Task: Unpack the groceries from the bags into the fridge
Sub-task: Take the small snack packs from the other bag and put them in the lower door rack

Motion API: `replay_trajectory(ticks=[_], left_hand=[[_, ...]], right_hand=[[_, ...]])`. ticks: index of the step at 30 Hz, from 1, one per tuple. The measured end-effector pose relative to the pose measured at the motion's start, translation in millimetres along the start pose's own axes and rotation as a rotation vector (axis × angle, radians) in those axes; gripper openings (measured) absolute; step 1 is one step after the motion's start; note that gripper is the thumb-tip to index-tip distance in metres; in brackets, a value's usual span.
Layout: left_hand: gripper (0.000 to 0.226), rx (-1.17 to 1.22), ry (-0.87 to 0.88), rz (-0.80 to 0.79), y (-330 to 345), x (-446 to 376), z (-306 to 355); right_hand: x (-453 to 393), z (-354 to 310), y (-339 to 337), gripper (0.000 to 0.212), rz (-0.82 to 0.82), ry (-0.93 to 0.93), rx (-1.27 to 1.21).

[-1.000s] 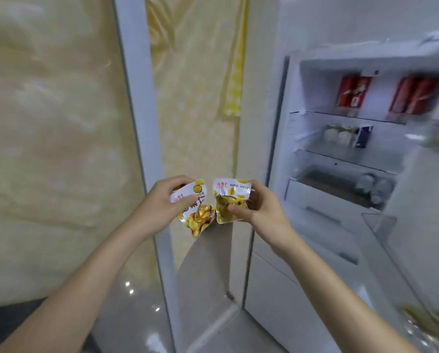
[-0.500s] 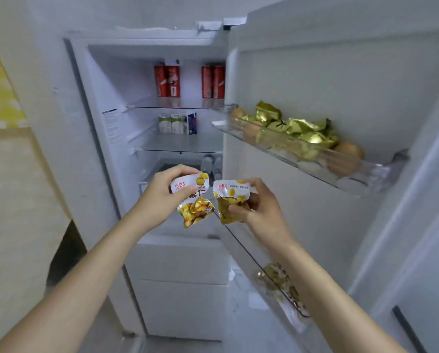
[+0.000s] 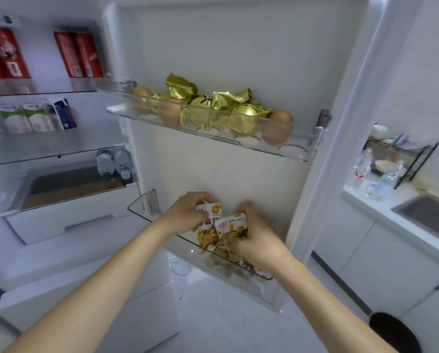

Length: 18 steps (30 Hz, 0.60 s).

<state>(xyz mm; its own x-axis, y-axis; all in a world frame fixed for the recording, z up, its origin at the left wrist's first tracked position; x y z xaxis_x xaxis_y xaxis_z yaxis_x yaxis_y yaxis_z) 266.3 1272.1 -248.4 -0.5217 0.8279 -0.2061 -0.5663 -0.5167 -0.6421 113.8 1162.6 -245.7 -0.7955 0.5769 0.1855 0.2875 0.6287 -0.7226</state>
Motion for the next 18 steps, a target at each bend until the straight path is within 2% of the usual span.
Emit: replay_trajectory(ticks=[2, 5, 7, 9, 11, 14, 18], left_hand=[[0.032, -0.058, -0.001, -0.1, 14.8, 1.3, -9.6], [0.03, -0.195, 0.02, -0.198, 24.8, 4.1, -12.1], [0.029, -0.346, 0.049, -0.235, 23.8, 4.0, -11.2], [0.037, -0.509, 0.079, -0.231, 16.8, 5.2, -9.2], [0.043, -0.582, 0.119, -0.158, 3.6, 9.0, -1.0], [0.038, -0.656, 0.187, 0.013, -25.3, 20.1, 20.1], [0.033, -0.725, 0.157, 0.261, -79.0, 59.0, 36.1]], right_hand=[[-0.7, 6.2, 8.5, 0.038, -0.018, 0.041, 0.108], [1.2, 4.4, 7.2, 0.045, 0.048, 0.035, 0.239], [4.1, 0.1, 3.4, 0.058, 0.096, 0.012, 0.312], [9.3, -7.8, -1.3, 0.062, 0.159, -0.032, 0.356], [14.7, -22.6, -5.9, 0.053, 0.244, -0.105, 0.379], [19.0, -53.0, -10.5, 0.038, 0.308, -0.197, 0.333], [19.6, -107.1, 0.2, 0.028, 0.325, -0.362, 0.254]])
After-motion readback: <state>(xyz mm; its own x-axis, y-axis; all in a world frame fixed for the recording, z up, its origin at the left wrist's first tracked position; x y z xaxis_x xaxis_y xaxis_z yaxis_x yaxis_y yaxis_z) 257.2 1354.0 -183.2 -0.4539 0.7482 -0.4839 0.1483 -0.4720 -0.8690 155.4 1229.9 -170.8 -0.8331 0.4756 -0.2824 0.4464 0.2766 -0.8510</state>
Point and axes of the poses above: each hand's wrist, its own x-axis away from the middle knuckle, its own y-axis out of the palm, z = x × y, the point moved 8 cm from there along -x, towards the middle knuckle, and after that the axes turned 15 degrees about y, right-handed, at the moved point
